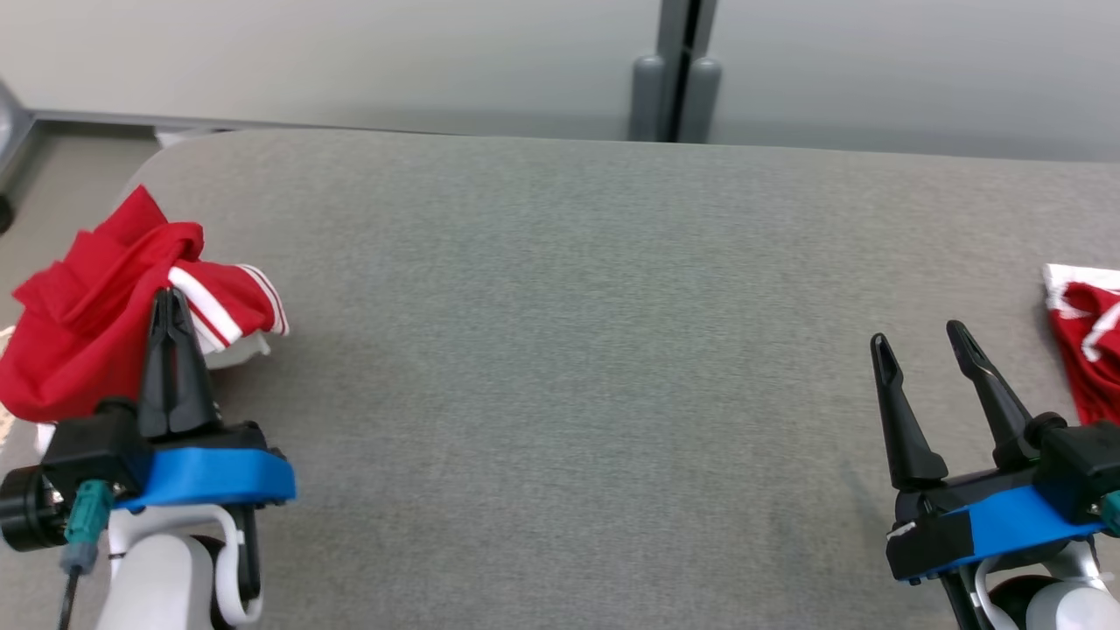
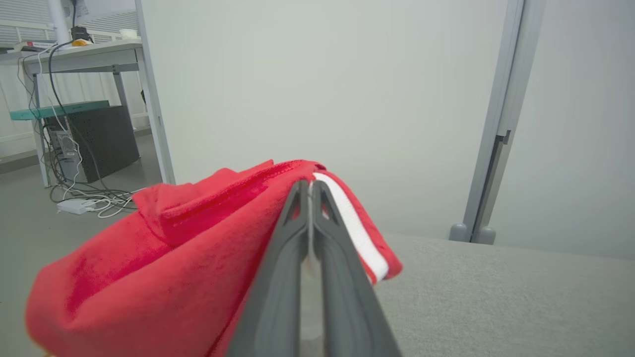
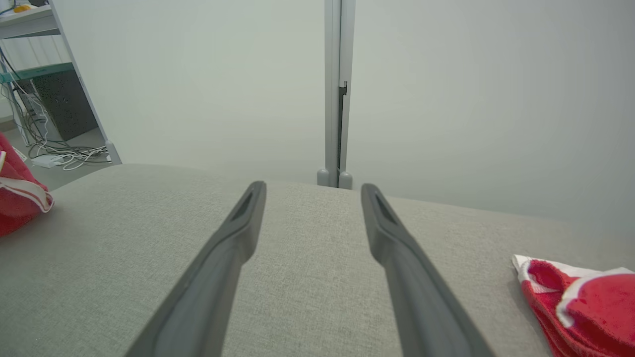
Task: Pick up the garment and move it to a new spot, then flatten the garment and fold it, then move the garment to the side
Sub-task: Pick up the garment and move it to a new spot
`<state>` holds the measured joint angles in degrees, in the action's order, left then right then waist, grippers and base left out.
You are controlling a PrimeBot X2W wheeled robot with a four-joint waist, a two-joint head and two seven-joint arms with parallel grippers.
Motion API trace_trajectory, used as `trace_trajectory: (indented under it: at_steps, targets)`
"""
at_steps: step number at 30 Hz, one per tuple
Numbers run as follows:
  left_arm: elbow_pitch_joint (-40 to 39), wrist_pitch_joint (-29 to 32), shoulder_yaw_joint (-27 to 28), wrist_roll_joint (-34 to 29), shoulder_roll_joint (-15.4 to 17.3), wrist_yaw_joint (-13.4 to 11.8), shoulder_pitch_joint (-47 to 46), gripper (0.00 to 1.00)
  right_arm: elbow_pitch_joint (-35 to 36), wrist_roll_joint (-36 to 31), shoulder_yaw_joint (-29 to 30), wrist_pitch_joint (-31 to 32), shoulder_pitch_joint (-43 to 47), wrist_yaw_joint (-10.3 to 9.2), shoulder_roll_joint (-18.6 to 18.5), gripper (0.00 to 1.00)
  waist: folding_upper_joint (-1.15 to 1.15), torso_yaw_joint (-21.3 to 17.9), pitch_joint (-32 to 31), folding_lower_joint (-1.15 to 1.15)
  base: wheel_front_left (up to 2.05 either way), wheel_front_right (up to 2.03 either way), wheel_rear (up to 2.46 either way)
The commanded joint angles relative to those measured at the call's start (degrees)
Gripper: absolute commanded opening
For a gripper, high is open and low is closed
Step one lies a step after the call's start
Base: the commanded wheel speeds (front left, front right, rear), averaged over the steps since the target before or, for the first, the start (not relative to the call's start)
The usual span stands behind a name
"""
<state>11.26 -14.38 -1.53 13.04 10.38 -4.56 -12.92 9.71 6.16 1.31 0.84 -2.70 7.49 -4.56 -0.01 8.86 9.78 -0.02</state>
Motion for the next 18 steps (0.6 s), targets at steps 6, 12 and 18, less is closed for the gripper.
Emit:
trace_trajectory:
  at_steps: [6,12,18]
  targets:
    - [-8.7,3.1,-4.8,-1.2,-1.8,0.9,3.1,0.00,0.8,0.5,-0.1,-0.4,0.0,0.00,0.6,1.00,0.01,-5.3,0.2,0.02,0.00,0.00,0.00]
    - [-8.3,5.2,-12.0,-1.6,-4.3,4.6,-0.7,0.00,0.6,1.0,0.3,-1.7,-1.6,0.00,1.1,1.00,0.01,-11.8,3.6,0.02,0.00,0.00,0.00]
    - [-3.6,6.0,-21.8,-1.8,-6.6,8.7,-6.5,0.00,-1.2,2.1,0.5,-3.6,-2.7,0.00,1.4,1.00,0.01,-18.3,6.8,0.02,0.00,0.00,0.00]
